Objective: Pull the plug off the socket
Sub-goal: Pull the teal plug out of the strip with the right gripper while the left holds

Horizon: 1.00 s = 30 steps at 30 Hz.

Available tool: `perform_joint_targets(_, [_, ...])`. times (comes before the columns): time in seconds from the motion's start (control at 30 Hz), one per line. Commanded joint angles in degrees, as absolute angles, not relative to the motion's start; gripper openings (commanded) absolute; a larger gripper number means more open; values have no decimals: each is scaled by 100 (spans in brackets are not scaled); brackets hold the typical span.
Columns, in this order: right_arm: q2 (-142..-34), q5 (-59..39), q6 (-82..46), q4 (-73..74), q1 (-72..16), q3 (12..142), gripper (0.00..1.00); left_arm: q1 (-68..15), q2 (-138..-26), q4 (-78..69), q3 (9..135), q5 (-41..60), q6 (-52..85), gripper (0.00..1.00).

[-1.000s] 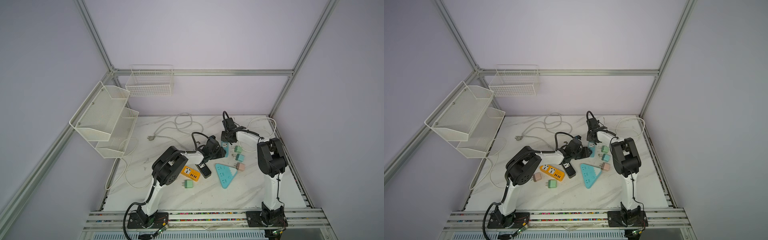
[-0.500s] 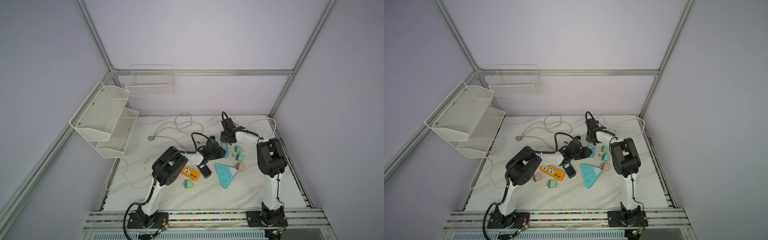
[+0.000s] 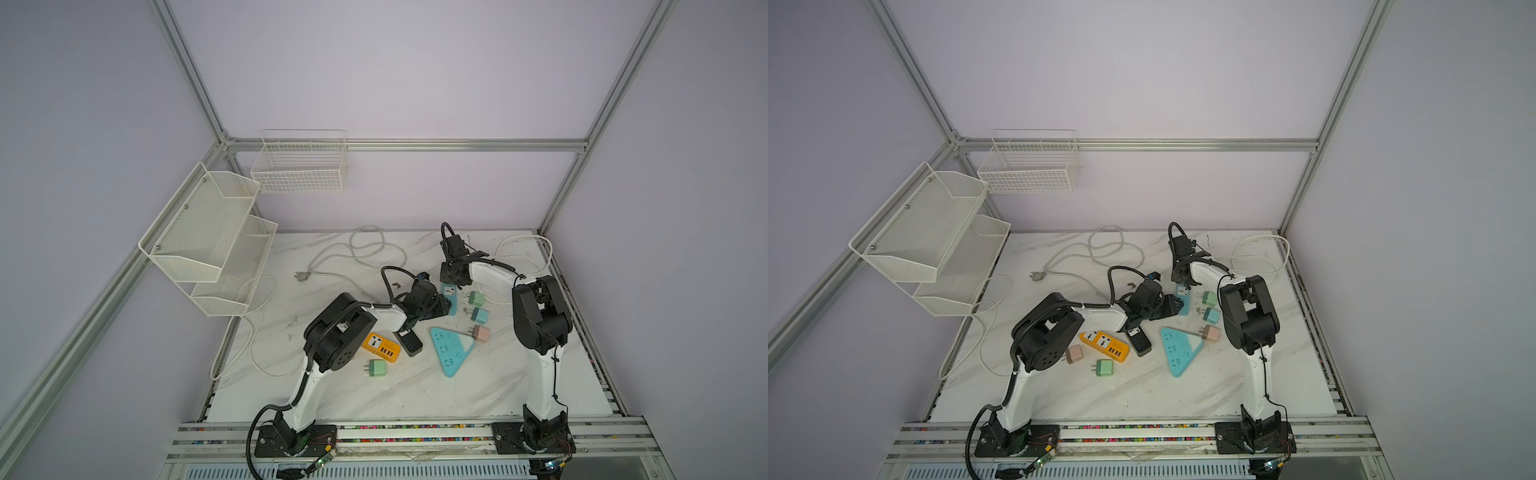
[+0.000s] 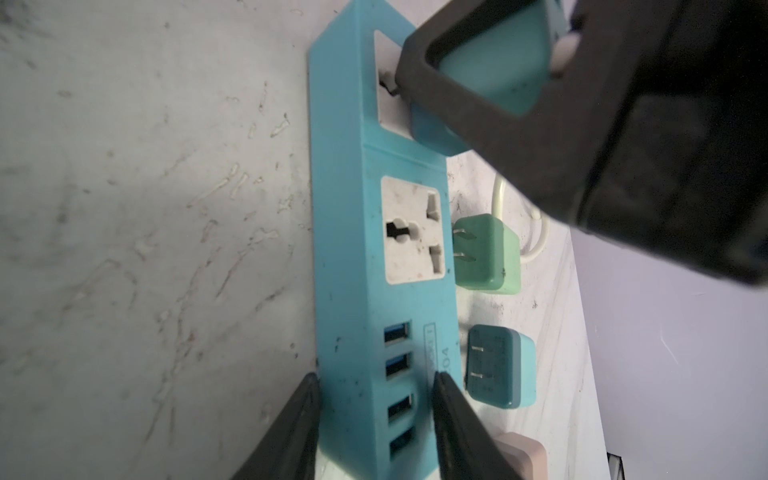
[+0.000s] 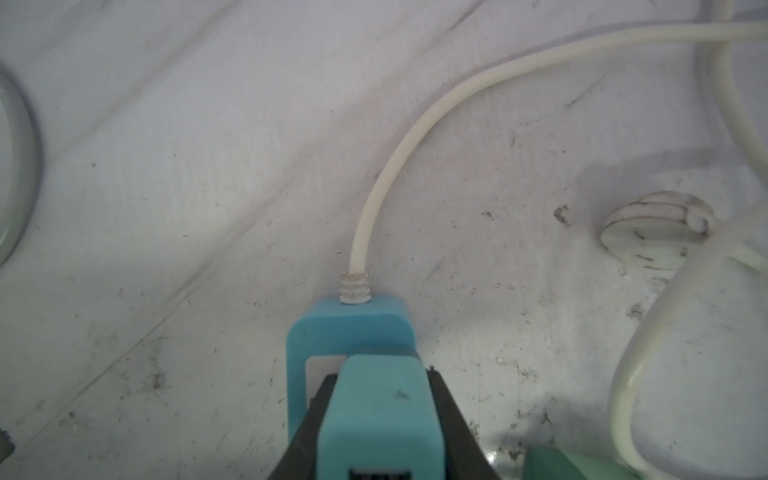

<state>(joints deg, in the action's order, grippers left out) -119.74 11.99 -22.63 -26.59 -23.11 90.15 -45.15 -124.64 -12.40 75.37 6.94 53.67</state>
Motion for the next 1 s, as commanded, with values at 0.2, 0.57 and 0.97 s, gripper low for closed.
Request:
perform_joint_targets(0.2, [-11866,813,-2384,-2503,-2480,9144,21,-4590,-12784,-149,7143,539,5491,42])
perform_joint_targets(0.57, [-11786,1265,-2222,-2883,-2401,9365,21,-4583,-12742,-268,7005,554,5557,40])
perform_joint_targets(0.97, [-11668,988,-2311,-2769,-2221,9241,21,-4586,-12788,-382,7009,701,5647,38])
